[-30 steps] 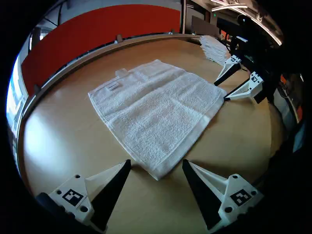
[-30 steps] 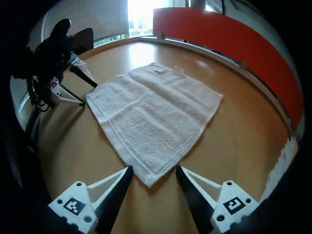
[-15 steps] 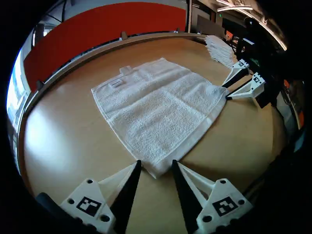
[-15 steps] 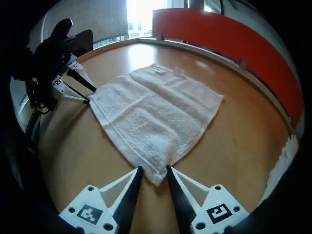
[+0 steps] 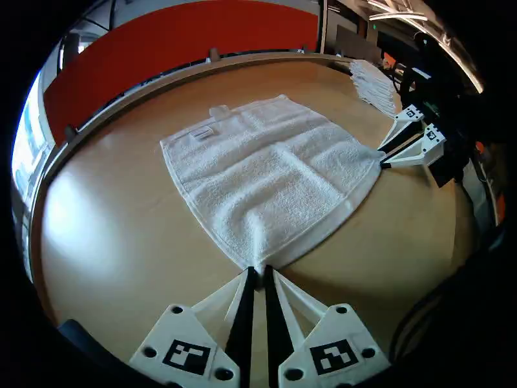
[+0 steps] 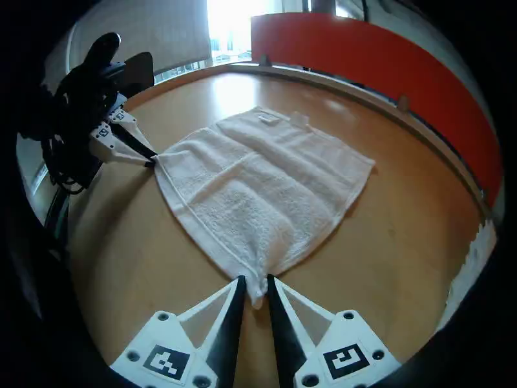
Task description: Fold towel
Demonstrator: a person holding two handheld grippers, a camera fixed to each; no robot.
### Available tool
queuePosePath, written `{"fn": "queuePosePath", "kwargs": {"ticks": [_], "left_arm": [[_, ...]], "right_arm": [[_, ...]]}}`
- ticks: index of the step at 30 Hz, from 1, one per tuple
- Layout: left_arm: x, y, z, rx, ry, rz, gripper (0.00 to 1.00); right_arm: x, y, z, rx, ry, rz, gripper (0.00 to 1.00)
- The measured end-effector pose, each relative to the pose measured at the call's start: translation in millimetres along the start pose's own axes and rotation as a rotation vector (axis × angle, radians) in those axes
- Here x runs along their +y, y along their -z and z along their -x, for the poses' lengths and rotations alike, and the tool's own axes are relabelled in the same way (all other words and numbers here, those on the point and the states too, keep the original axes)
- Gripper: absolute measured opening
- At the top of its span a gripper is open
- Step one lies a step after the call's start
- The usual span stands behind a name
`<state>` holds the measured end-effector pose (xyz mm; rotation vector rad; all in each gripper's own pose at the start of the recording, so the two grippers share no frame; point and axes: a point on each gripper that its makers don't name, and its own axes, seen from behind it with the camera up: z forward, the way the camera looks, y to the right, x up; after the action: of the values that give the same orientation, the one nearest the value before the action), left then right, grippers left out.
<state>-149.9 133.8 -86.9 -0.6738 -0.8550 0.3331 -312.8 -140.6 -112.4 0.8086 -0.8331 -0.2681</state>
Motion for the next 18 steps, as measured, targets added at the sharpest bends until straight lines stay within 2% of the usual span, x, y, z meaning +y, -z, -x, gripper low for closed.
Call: {"fn": "queuePosePath", "kwargs": {"ticks": [3,5,12,18], "left_arm": [[0.6,0.3,0,-0.007,0.001,-0.001,0.13],[1.1,0.7,-1,-0.009,0.007,0.0,0.1],[2.3,5.0,-6,-0.01,0.042,0.009,0.1],[2.7,16.1,-17,0.004,0.059,0.009,0.1]], "right_arm": [[-2,-0.7,-1,0.0,-0.009,-0.009,0.12],[-3,-0.8,-3,0.001,-0.018,-0.013,0.09],[-4,1.7,-3,0.0,-0.016,-0.01,0.09],[-2,9.9,-14,0.019,-0.016,0.001,0.09]]}}
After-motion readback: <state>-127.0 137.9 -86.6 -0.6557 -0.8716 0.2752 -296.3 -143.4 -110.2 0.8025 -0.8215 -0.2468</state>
